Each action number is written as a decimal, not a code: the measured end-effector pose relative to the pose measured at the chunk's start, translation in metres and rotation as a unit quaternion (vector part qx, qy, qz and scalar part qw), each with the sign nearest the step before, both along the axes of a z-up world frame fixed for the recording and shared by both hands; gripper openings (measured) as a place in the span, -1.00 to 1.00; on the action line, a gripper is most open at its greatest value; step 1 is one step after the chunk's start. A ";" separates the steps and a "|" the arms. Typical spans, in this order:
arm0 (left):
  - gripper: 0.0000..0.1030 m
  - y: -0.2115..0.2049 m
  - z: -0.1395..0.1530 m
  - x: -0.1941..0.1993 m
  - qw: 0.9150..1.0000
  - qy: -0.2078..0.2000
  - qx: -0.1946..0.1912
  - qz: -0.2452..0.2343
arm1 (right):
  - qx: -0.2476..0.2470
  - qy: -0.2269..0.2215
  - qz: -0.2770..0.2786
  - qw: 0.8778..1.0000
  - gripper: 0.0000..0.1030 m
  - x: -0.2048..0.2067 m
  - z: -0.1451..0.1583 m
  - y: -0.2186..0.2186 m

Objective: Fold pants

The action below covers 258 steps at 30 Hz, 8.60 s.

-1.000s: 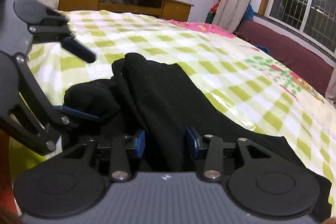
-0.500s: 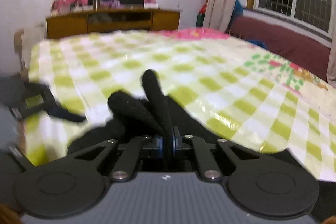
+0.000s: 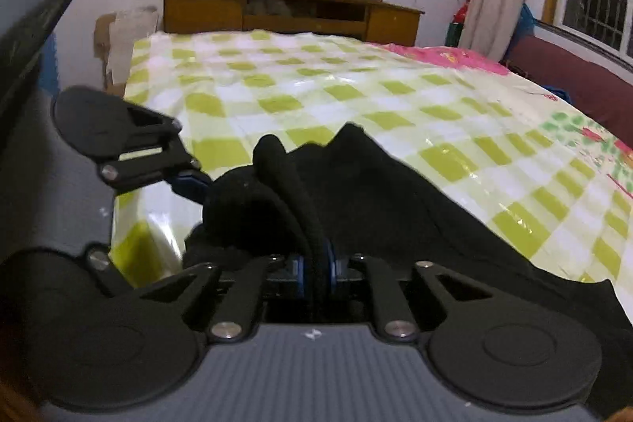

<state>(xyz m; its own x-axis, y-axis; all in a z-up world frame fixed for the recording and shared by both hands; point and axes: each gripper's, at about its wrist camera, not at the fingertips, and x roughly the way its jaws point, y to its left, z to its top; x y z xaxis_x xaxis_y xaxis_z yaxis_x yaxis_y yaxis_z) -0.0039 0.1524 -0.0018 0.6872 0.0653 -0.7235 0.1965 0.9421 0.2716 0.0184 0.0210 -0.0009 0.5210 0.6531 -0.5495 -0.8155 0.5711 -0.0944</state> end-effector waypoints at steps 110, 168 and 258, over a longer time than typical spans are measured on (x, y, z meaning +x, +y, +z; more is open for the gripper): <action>0.99 0.005 0.013 0.017 0.990 -0.092 -0.108 -0.008 | 0.038 0.103 -0.248 0.962 -0.70 0.045 0.091 -0.043; 1.00 0.022 0.057 0.010 0.976 0.035 -0.215 -0.014 | -0.009 -0.073 -0.018 0.997 0.37 -0.099 0.036 -0.066; 0.95 0.053 0.063 0.068 0.948 0.069 -0.312 0.009 | 0.049 -0.048 -0.093 0.993 -0.72 -0.071 0.040 -0.059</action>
